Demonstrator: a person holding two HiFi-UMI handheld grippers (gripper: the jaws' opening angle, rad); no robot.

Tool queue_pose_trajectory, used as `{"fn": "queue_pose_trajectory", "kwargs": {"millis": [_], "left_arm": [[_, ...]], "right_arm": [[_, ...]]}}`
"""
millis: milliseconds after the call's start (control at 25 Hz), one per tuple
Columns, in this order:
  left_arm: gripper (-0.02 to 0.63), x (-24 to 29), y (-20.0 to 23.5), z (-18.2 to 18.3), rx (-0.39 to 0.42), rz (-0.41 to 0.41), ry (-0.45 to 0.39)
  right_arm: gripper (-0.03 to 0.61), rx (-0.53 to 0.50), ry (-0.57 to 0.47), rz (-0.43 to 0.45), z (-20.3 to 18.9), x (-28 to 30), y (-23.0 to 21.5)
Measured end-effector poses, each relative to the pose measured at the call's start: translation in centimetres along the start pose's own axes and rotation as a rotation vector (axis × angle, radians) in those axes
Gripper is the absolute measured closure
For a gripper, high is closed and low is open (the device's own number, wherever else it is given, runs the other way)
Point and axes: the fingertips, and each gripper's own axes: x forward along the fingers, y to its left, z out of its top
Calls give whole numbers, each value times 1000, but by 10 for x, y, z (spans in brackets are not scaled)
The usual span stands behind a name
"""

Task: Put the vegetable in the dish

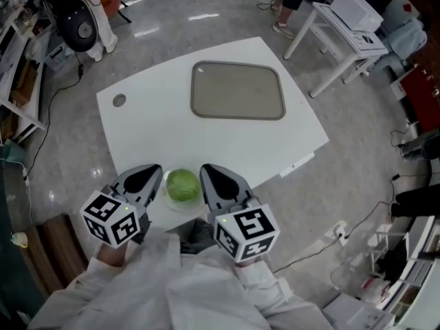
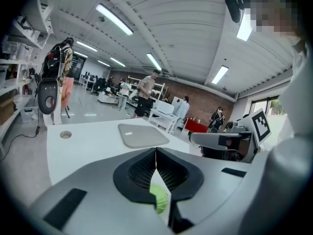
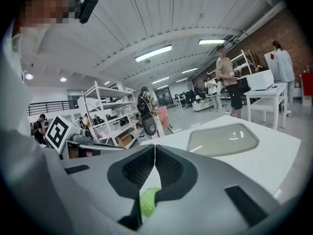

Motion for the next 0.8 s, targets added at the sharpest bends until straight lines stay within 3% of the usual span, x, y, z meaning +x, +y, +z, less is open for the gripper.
{"fn": "queue_pose_trajectory", "kwargs": {"millis": [440, 800], "left_arm": [[604, 9, 6, -14, -7, -65, 28], [604, 19, 36, -55, -87, -44, 139]], "right_arm": [[565, 28, 44, -10, -22, 13, 3], [563, 76, 107, -37, -53, 18, -11]]}}
